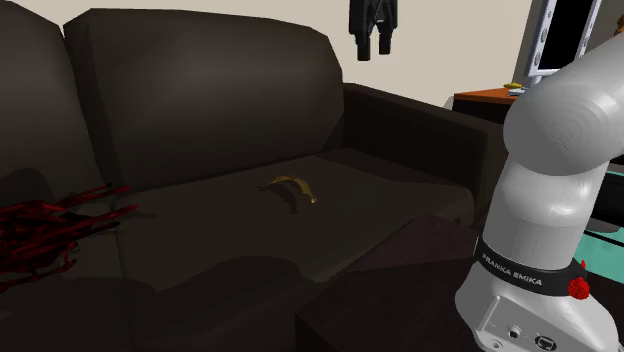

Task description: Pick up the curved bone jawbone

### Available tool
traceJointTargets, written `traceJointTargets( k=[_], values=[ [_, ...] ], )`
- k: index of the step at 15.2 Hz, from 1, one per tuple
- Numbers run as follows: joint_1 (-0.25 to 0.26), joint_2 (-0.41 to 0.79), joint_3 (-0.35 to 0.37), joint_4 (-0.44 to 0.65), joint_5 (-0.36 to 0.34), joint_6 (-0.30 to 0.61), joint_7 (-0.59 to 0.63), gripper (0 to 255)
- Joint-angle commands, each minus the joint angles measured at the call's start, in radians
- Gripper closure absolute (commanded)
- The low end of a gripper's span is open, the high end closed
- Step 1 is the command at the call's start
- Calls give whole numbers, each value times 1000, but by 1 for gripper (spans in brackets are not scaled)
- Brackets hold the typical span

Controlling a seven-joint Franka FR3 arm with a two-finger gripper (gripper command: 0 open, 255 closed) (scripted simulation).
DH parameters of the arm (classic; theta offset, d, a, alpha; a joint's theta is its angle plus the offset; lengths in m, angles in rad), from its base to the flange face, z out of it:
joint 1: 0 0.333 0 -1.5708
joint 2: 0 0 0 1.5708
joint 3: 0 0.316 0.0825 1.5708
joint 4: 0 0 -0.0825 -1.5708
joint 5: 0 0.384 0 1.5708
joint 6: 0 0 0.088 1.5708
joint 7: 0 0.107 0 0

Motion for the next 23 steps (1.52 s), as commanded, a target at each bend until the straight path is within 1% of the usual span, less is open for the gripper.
traceJointTargets(
  k=[1, 7, 12, 17, 23],
  values=[
    [0, 0, 0, 0, 0, 0, 0, 0],
    [-24, 166, -11, -46, -10, 214, 46, 0],
    [-45, 336, -19, -43, -22, 384, 84, 0],
    [-64, 525, -28, -4, -35, 535, 122, 0],
    [-84, 763, -40, 90, -48, 681, 165, 0]
  ],
)
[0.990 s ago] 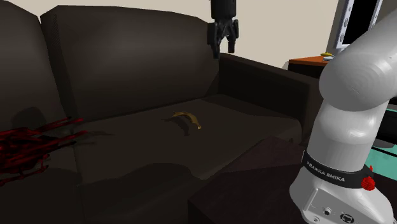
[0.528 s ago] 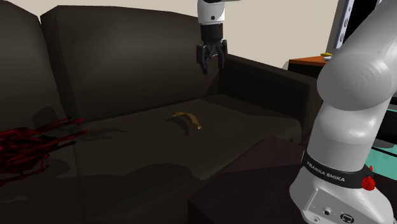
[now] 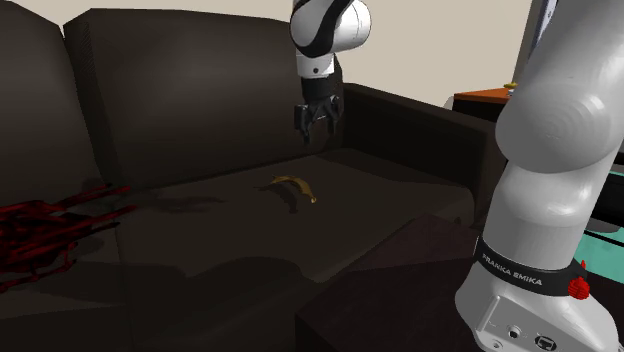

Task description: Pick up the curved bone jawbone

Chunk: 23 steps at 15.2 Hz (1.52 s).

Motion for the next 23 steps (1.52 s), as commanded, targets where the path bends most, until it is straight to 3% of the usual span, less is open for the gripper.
traceJointTargets(
  k=[1, 8, 15, 23],
  values=[
    [-6, 90, -5, 47, -3, 46, 13, 0],
    [-23, 367, -22, 223, -1, 152, 48, 0],
    [-42, 643, -33, 460, 21, 195, 66, 0],
    [-41, 726, -36, 474, 16, 263, 76, 0]
  ],
)
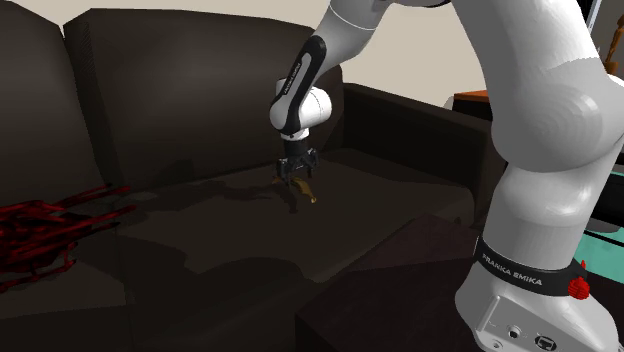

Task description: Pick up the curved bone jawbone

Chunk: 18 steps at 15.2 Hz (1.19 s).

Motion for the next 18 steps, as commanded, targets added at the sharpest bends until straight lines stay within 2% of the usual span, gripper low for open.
traceJointTargets(
  k=[1, 2, 3, 12, 18],
  values=[
    [-1, 12, -1, -3, -1, 15, 1, 0],
    [-1, 12, -1, -3, -1, 15, 1, 0],
    [-2, 14, -1, 0, -1, 14, 0, 255],
    [-1, 12, -1, -3, -1, 15, 1, 255],
    [-2, -52, 2, -13, 3, -38, -7, 255]
  ],
)
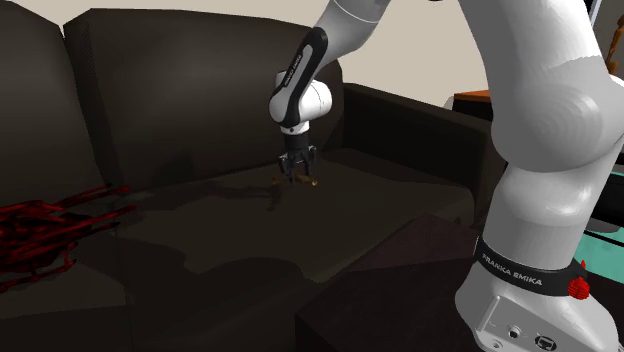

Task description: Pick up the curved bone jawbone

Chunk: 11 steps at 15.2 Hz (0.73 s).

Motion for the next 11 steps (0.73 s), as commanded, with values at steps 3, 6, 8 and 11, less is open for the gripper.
traceJointTargets(
  k=[3, 6, 8, 11],
  values=[
    [-1, -43, 1, -7, 3, -36, -6, 255],
    [-1, -72, 3, -8, 5, -65, -10, 255],
    [-2, -91, 4, -7, 6, -84, -13, 255],
    [-2, -102, 4, -6, 7, -96, -15, 255]
  ],
)
